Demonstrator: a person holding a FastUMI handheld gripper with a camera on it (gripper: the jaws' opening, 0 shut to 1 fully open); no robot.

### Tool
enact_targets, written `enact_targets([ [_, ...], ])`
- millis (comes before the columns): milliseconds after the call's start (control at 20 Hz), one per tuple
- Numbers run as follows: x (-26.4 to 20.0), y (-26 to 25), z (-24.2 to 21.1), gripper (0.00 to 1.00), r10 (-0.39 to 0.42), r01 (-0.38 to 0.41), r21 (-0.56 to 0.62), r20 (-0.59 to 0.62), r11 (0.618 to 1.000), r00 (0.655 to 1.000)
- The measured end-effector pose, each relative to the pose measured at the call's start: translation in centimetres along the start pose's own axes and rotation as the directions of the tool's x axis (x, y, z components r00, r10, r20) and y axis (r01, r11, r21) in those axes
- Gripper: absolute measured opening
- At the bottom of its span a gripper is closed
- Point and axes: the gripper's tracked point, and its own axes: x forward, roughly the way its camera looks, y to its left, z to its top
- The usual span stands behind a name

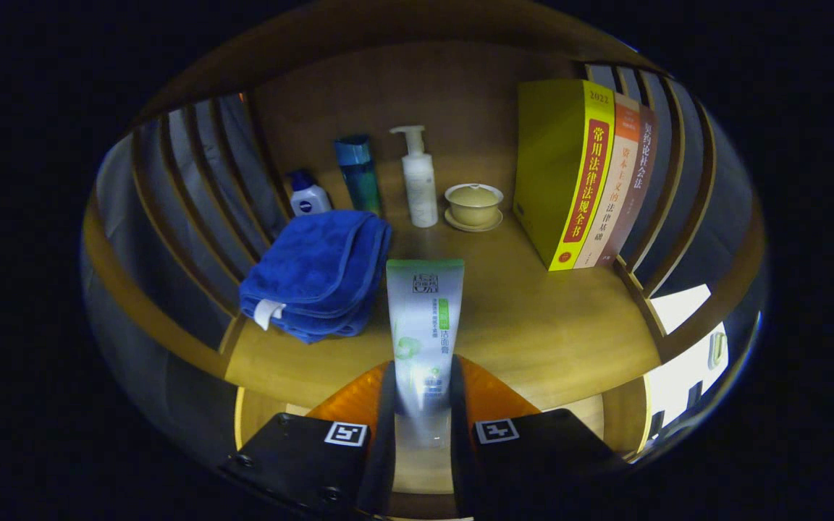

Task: Pull open the drawer, take out the items inside it, and place them on the countertop above the cabinet.

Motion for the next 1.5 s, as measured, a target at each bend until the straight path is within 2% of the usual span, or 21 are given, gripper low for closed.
enact_targets([
  [350,3.5,-1.2,-1.5,0.41,-0.034,0.034,-0.005,-0.071,0.999,0.997],
  [700,4.5,-2.1,-1.8,0.41,-0.063,0.063,-0.007,-0.086,0.998,0.994],
  [1000,4.9,-2.4,-2.1,0.52,-0.075,0.074,-0.008,-0.089,0.997,0.993],
  [1250,4.7,-2.4,-1.9,0.68,-0.067,0.067,-0.008,-0.079,0.998,0.995],
  [1400,4.4,-2.6,-1.6,0.91,-0.072,0.072,-0.009,-0.068,0.997,0.995],
  [1500,4.3,-2.7,-1.5,0.95,-0.074,0.073,-0.009,-0.064,0.997,0.995],
])
